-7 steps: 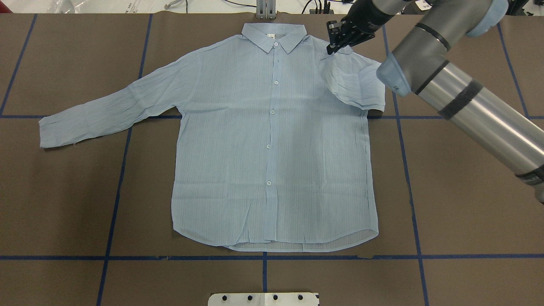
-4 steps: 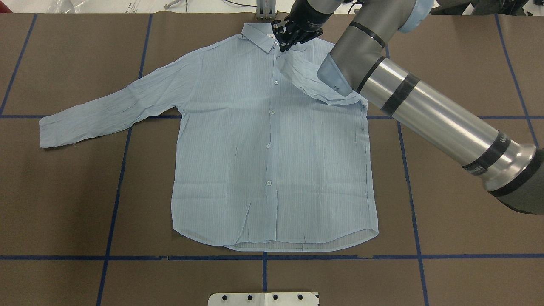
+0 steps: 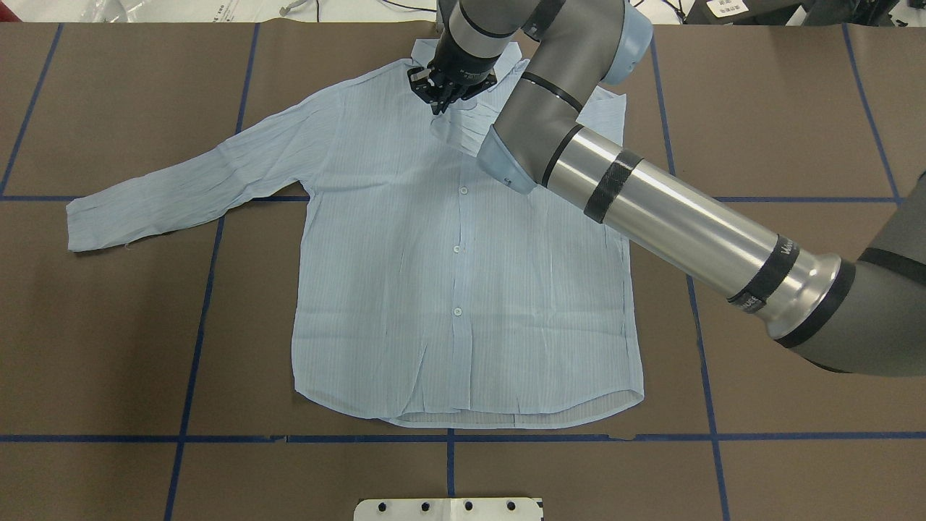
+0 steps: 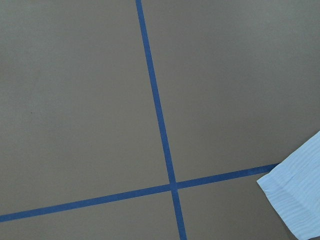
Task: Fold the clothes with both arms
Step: 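Carry the sleeve with the right gripper across the shirt toward the collar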
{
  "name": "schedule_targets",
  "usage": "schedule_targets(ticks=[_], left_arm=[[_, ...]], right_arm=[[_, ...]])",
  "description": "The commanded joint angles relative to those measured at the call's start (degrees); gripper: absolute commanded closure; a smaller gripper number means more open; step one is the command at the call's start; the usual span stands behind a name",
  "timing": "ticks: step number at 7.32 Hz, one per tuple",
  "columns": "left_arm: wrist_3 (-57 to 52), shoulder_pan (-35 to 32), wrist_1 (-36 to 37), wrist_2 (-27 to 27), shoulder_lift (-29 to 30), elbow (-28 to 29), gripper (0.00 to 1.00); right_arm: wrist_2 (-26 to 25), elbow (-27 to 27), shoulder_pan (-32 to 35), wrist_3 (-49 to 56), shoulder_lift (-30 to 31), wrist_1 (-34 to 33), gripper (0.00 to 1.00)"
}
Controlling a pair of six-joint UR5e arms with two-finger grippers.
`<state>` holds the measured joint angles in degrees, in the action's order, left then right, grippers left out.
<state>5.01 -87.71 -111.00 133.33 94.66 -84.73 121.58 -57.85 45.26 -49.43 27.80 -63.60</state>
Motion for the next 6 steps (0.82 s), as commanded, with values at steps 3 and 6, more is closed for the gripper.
schedule_targets(ticks=[3, 6], left_arm=[[0.1, 0.1, 0.0, 0.0, 0.7, 0.8, 0.0], [0.2, 0.0, -0.1, 0.0, 2.0, 2.9, 0.0]], right_arm=[[-13.4, 2.9, -6.2, 0.0, -4.8, 3.6, 0.01], [-20.1, 3.0, -9.5, 0.0, -5.0, 3.6, 0.0]])
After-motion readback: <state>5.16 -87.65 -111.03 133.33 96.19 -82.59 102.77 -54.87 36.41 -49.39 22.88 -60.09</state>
